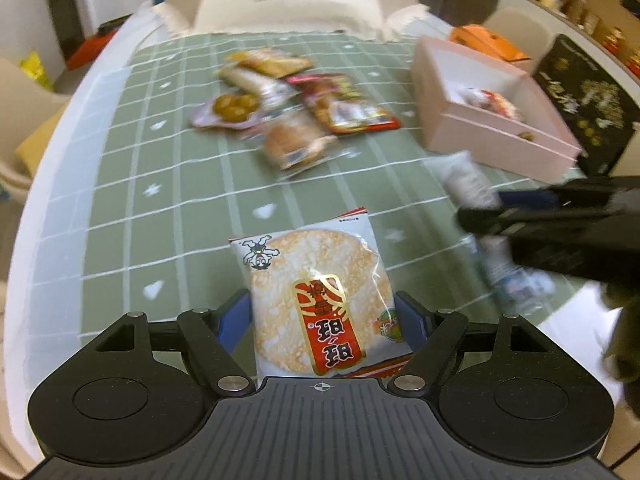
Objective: Organize snacks
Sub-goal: 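Grasp the brown biscuit packet with the right gripper while the left holds the rice cracker, then lower the rice cracker packet into the pink box and open the left gripper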
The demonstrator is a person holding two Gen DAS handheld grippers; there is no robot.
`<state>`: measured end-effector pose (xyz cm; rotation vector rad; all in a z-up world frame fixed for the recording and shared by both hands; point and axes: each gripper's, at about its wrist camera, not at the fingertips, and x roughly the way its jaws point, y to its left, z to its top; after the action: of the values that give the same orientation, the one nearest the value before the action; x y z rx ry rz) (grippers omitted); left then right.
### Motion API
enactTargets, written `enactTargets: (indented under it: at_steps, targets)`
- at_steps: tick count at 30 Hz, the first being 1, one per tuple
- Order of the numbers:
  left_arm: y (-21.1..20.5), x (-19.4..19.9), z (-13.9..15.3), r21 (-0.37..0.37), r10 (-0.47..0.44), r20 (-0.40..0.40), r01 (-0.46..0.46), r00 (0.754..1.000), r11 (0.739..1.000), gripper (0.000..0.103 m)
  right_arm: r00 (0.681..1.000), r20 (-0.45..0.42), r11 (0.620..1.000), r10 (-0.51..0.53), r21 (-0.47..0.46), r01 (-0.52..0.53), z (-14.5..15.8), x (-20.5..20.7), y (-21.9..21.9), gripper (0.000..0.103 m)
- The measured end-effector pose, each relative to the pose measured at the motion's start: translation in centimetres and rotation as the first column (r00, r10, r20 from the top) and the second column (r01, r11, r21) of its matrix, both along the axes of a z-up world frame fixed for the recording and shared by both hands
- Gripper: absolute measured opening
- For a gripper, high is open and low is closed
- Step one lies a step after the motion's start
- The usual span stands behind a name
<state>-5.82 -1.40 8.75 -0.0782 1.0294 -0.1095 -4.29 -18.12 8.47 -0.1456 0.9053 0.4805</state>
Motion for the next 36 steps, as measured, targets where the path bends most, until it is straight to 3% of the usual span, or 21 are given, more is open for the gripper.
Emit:
enactTargets:
  at_steps: [2,6,12,14,16,17,18,19,20,22,26,30,34,35,36]
  targets:
    - [-1.3,0.4,0.8,-0.035,-0.031,0.020,0.032,0.999,0.999,0.081,0.999,0.012,0.998,-0.047,0.038,0.046,1.7,-0.4,-2.5,0.037]
    - [-3.8,2.2,3.7,-0.191,-0.105,0.105,0.124,0.989,0.974,0.081,0.984,0.053,0.982,-0.171,0.094,0.165,4.5,-1.0,-8.1,0.037]
    - [-8.6,10.8,8.3,-0.287,-0.160,0.299,0.248,0.941,0.925,0.082,0.951,0.088,0.954,-0.297,0.073,0.291,5.3,-2.4,-13.0,0.037]
    - [-10.8,15.3,7.6,-0.316,-0.168,0.319,0.272,0.933,0.909,0.083,0.945,0.103,0.950,-0.311,0.062,0.306,5.4,-2.9,-14.0,0.037]
    - [-13.7,19.7,4.9,-0.221,-0.205,0.249,0.262,0.947,0.940,0.077,0.939,0.102,0.944,-0.328,0.063,0.323,5.3,-3.0,-14.8,0.037]
    - [-14.5,21.0,3.7,-0.210,-0.206,0.214,0.251,0.955,0.945,0.076,0.935,0.093,0.940,-0.341,0.064,0.336,5.3,-2.7,-15.3,0.037]
    - [-14.4,21.7,2.8,-0.277,-0.189,0.198,0.240,0.962,0.930,0.074,0.931,0.089,0.935,-0.354,0.057,0.350,5.1,-2.6,-15.7,0.037]
    - [-13.8,21.6,2.4,-0.377,-0.158,0.205,0.227,0.966,0.898,0.074,0.926,0.093,0.931,-0.365,0.044,0.363,5.1,-2.4,-15.9,0.037]
    - [-13.3,21.2,2.3,-0.422,-0.140,0.217,0.222,0.966,0.879,0.074,0.921,0.102,0.927,-0.375,0.034,0.374,5.2,-2.4,-16.2,0.037]
    - [-12.1,19.7,2.6,-0.441,-0.102,0.261,0.213,0.960,0.872,0.074,0.915,0.111,0.921,-0.389,0.044,0.386,5.4,-2.1,-17.1,0.037]
    - [-8.6,15.6,2.6,-0.417,-0.018,0.258,0.128,0.966,0.900,0.074,0.913,0.101,0.917,-0.396,0.103,0.386,6.0,0.4,-18.2,0.037]
    - [-5.5,12.7,1.0,-0.347,0.018,0.194,0.052,0.981,0.937,0.074,0.922,0.139,0.925,-0.363,0.175,0.338,7.3,7.3,-16.6,0.038]
    - [-1.5,8.1,-0.1,-0.275,0.069,0.171,-0.020,0.983,0.961,0.072,0.926,0.137,0.936,-0.352,0.064,0.346,6.6,14.2,-13.3,0.046]
    - [-0.5,6.8,-0.4,-0.262,0.076,0.169,-0.029,0.983,0.965,0.071,0.933,0.124,0.941,-0.337,0.067,0.331,6.4,14.7,-12.6,0.047]
    - [0.5,5.5,-0.7,-0.258,0.086,0.159,-0.043,0.983,0.965,0.067,0.946,0.100,0.949,-0.308,0.099,0.299,6.1,14.8,-11.7,0.054]
